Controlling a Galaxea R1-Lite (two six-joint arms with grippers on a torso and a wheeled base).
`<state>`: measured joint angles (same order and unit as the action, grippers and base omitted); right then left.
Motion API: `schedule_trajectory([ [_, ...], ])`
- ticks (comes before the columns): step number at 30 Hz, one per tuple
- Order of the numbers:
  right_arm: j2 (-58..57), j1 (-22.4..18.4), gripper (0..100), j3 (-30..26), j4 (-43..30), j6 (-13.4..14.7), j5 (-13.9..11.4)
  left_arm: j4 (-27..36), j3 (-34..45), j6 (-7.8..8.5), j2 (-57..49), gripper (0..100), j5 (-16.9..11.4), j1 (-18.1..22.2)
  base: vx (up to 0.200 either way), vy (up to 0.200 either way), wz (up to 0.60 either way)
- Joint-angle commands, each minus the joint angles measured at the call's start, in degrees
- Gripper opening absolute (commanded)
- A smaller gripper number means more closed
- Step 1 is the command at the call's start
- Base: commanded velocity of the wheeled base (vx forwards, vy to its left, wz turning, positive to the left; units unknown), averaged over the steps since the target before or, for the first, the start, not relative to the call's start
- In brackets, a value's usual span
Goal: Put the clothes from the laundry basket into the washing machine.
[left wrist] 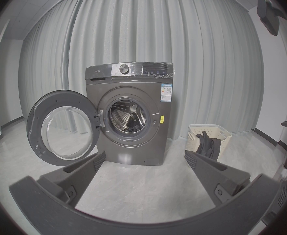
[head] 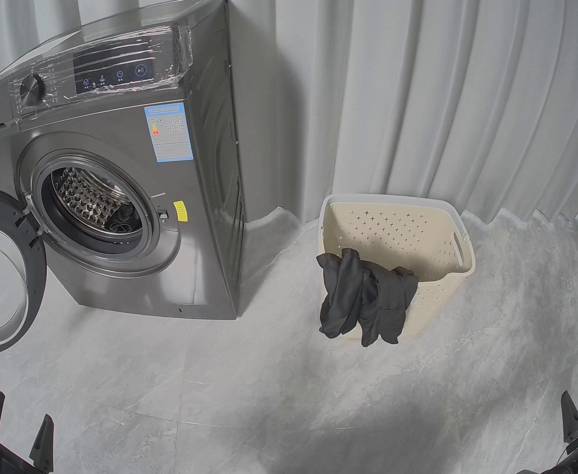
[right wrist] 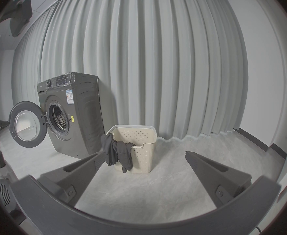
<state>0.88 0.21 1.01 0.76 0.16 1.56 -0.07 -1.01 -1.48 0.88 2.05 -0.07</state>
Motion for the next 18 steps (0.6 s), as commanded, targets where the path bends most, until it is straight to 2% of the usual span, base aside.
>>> schedule_trajectory([
  [1,-0.9,0.0,100,-1.0,-0.1,0.0,0.0,0.0,1.0,-0.02,-0.9,100,0.0,0.0,0.000,0.000,0.00],
  [18,-0.9,0.0,100,-1.0,0.0,0.0,0.0,0.0,1.0,0.07,-0.9,100,-0.1,0.0,0.000,0.000,0.00],
])
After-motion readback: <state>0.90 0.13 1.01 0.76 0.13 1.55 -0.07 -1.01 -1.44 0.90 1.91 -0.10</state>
